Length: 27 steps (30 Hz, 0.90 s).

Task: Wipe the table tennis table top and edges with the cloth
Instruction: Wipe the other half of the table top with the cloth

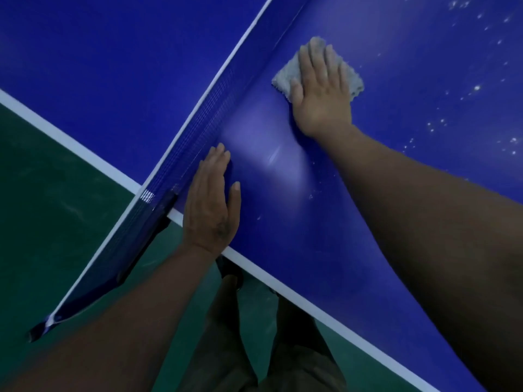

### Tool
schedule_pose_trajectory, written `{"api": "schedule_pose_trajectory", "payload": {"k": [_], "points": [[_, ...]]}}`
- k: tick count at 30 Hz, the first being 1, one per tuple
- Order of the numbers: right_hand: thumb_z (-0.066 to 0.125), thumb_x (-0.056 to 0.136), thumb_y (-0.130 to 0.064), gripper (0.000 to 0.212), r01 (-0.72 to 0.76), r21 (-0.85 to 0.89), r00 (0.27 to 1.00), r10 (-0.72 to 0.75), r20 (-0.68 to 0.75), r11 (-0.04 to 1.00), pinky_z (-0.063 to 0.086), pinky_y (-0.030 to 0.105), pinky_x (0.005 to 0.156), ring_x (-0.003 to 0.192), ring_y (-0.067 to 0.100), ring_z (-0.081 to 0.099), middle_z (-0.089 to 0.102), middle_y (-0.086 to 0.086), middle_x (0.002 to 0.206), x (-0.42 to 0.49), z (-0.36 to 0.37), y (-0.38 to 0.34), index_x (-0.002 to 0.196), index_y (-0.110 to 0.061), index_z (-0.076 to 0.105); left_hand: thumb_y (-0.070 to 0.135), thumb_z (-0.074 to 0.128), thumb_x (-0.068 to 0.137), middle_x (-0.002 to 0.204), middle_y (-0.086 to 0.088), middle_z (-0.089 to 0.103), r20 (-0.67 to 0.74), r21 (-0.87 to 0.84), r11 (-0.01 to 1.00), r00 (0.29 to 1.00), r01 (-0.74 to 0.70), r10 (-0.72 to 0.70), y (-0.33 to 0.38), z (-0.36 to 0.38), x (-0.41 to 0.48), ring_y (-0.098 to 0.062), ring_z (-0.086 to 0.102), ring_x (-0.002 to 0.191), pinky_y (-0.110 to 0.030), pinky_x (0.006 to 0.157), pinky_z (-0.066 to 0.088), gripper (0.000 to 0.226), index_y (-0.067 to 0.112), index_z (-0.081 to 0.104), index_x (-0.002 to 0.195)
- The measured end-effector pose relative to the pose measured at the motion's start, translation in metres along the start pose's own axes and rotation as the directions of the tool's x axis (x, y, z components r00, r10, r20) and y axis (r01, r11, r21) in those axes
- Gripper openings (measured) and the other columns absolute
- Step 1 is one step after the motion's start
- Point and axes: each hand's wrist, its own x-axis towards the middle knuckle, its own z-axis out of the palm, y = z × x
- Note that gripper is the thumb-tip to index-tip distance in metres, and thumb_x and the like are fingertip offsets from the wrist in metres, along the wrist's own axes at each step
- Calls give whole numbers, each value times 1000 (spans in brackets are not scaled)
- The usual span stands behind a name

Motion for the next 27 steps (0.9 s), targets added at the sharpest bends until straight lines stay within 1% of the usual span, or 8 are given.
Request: {"api": "schedule_pose_trajectory", "payload": {"k": [3,7,9,12,14,16,23,27], "points": [[18,114,-36,64,-10,-81,1000,9,-4,997,-1,53,133,166,31,-5,-4,8,180,-5,5,-19,171,-12,3,10,53,111,169,-16,39,-6,-8,1000,1000,2,-2,11,8,24,-31,32,161,-56,129,32,53,-4,40,160],[13,114,-40,63,273,-121,962,-269,48,954,1,52,133,166,26,-2,0,3,180,-29,18,-29,172,-16,6,10,55,111,169,-17,40,29,-1,1000,999,-15,15,23,17,50,-30,32,161,-54,129,32,53,-4,41,159],[18,114,-41,62,296,-96,955,-296,10,950,3,50,134,166,24,4,8,2,179,-19,14,-8,171,-17,13,10,56,110,169,-17,40,55,-1,999,997,-53,53,28,21,65,-31,32,161,-53,129,33,53,-4,41,159],[23,113,-40,63,119,-54,990,-122,-69,991,2,49,134,166,27,6,10,5,179,18,1,34,171,-16,16,10,55,110,169,-18,39,51,7,994,992,-113,112,35,31,101,-33,32,161,-51,130,31,54,-5,41,160],[24,114,-39,63,-57,14,996,58,-67,998,0,48,134,166,26,2,5,4,180,40,-10,65,172,-16,12,11,54,110,171,-17,37,52,25,992,991,-127,125,42,42,132,-32,30,162,-48,131,29,55,-4,39,161],[24,115,-38,63,-150,55,987,153,-53,987,-2,49,134,166,23,-3,0,1,180,46,-17,94,172,-17,8,12,54,110,172,-18,34,64,69,987,988,-148,144,52,57,165,-32,29,163,-47,133,27,56,-4,38,162],[23,116,-36,61,-273,21,958,274,-88,962,1,51,134,166,25,-2,1,3,180,17,-14,133,172,-15,9,43,33,114,179,-10,19,145,384,881,960,-277,238,58,91,214,-26,13,167,-47,136,15,67,7,27,169],[22,115,-34,61,-156,-48,980,148,-131,987,6,54,133,166,28,1,3,5,179,38,-9,102,171,-14,11,42,35,114,179,-10,22,140,394,878,962,-271,233,57,92,215,-26,15,167,-48,135,18,65,7,31,168]]}}
